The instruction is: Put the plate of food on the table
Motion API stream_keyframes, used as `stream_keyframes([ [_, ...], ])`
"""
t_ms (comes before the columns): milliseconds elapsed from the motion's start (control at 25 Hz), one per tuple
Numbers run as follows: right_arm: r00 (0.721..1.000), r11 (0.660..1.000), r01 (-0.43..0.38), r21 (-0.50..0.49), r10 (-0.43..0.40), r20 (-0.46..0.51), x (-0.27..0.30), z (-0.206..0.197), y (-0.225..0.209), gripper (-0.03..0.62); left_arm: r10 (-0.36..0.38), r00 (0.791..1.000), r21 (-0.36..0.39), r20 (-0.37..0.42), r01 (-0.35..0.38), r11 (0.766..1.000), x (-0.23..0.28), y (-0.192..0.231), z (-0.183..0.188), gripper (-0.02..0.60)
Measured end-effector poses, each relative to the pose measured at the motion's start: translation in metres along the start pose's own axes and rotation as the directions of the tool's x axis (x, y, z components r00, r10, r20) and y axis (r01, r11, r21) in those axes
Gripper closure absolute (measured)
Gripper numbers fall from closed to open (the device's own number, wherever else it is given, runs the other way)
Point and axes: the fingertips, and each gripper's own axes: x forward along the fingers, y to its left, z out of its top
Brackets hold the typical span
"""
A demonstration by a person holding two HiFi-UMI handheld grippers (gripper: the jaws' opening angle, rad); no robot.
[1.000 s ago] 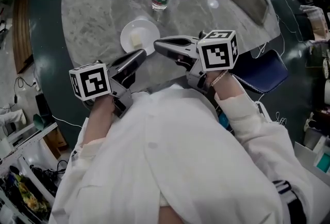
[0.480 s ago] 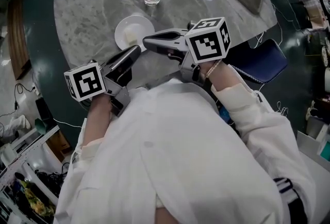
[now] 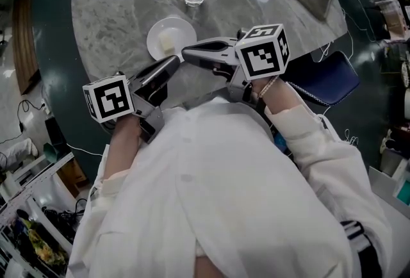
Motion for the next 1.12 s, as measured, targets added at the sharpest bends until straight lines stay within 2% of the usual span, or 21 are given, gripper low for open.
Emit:
stream_keyframes([
  [1120, 1.000, 0.999, 0.020, 0.029, -0.020, 0.005, 0.007, -0.012, -0.005, 0.592, -0.037, 0.999, -0.028, 0.001, 0.037, 0.999, 0.000, -0.002, 0.002, 0.558],
])
